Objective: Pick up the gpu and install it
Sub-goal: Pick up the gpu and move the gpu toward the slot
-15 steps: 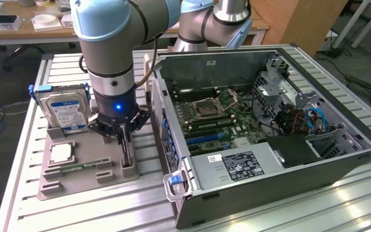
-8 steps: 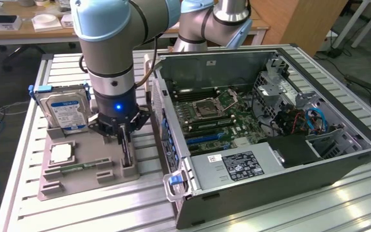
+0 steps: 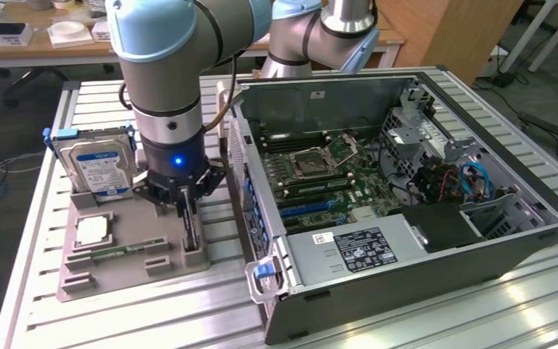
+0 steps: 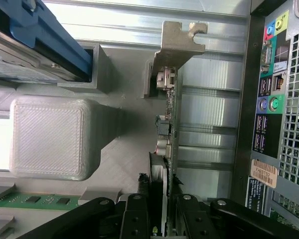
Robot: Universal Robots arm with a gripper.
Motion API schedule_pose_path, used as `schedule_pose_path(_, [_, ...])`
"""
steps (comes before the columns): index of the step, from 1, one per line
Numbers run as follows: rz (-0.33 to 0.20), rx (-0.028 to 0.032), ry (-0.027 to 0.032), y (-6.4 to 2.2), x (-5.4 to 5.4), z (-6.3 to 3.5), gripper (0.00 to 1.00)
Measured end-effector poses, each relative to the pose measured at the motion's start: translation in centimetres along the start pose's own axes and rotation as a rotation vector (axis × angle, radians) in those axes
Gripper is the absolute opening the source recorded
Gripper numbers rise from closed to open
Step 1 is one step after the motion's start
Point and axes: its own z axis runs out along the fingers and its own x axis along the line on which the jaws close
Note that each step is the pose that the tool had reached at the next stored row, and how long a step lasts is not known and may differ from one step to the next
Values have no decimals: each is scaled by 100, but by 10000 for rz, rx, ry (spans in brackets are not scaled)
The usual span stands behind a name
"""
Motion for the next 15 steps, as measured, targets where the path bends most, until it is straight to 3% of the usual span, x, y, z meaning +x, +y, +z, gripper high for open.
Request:
schedule_pose_path(6, [0,-2,-3,1,-1,-3,27])
schedule_pose_path(15, [0,-8,0,3,-1,-92,27])
